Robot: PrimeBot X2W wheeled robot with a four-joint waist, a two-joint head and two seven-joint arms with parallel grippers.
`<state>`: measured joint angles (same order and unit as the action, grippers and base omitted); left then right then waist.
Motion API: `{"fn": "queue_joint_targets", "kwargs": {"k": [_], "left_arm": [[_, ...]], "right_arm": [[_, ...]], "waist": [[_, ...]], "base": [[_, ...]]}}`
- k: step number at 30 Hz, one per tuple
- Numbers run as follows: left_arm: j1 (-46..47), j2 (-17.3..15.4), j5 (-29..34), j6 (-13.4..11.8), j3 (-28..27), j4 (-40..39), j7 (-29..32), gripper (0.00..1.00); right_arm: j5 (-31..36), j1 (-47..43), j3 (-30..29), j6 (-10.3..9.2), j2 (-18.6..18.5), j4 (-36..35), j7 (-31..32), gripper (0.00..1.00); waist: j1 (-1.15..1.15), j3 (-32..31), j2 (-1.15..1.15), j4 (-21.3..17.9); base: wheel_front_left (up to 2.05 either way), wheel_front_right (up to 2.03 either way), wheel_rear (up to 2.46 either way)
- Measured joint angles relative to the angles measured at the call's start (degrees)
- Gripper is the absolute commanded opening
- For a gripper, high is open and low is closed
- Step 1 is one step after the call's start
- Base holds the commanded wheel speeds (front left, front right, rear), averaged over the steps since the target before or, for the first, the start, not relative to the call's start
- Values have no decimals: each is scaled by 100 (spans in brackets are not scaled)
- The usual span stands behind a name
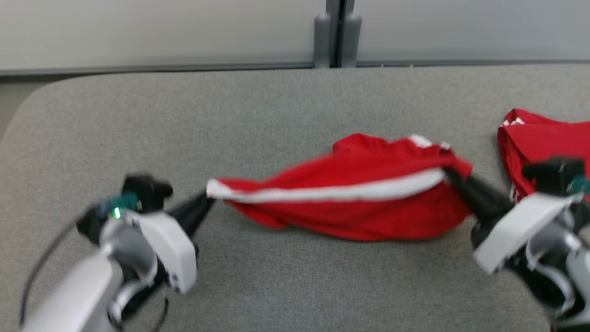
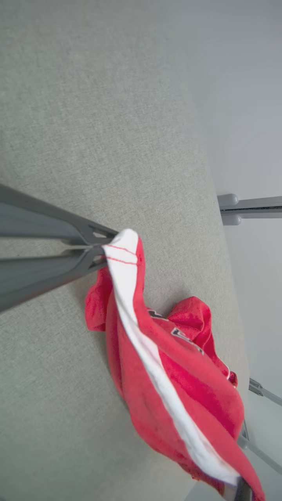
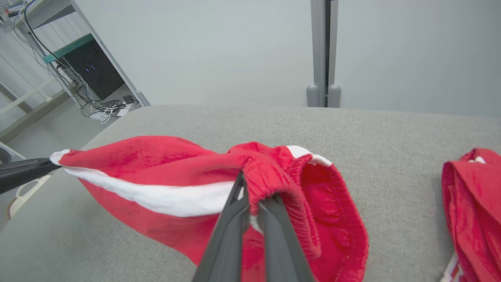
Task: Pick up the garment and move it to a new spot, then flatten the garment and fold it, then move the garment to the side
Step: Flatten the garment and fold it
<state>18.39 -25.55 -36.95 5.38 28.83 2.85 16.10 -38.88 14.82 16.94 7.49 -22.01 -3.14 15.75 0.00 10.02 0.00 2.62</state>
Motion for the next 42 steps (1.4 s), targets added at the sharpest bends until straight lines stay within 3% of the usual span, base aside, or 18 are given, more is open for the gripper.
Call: {"fn": "queue_joint_targets", "kwargs": {"k": [9, 17, 24, 32, 38, 42], "left_arm": [[3357, -108, -116, 190, 11, 1003, 843, 0], [6102, -118, -131, 207, 364, 2258, 391, 0], [7507, -109, -119, 207, 677, 3245, -233, 0], [7541, 29, -480, 207, 1188, 3910, -544, 0], [6201, 131, -936, 208, 1603, 4398, -307, 0], [5230, -91, -1155, 212, 1959, 4213, -204, 0]], "right_arm": [[-566, 3277, 555, 0, -391, 903, -99, 0], [-971, 6015, 1209, 0, -350, 2111, -887, 0], [-1162, 7416, 1831, 0, -316, 3030, -1640, 0], [-1601, 7548, 2761, 0, -341, 3629, -1890, 0], [-2092, 6382, 3746, 1, -485, 3751, -2075, 0], [-2460, 5522, 4325, 2, -644, 3570, -2104, 0]], "waist": [[0, 1049, 0, -9], [0, 1978, 0, -42], [0, 2283, 0, -80], [0, 2134, 0, -56], [0, 1739, 0, -15], [0, 1336, 0, -13]], "base": [[0, 0, 0], [0, 0, 0], [0, 0, 0], [0, 0, 0], [0, 0, 0], [0, 0, 0]]}}
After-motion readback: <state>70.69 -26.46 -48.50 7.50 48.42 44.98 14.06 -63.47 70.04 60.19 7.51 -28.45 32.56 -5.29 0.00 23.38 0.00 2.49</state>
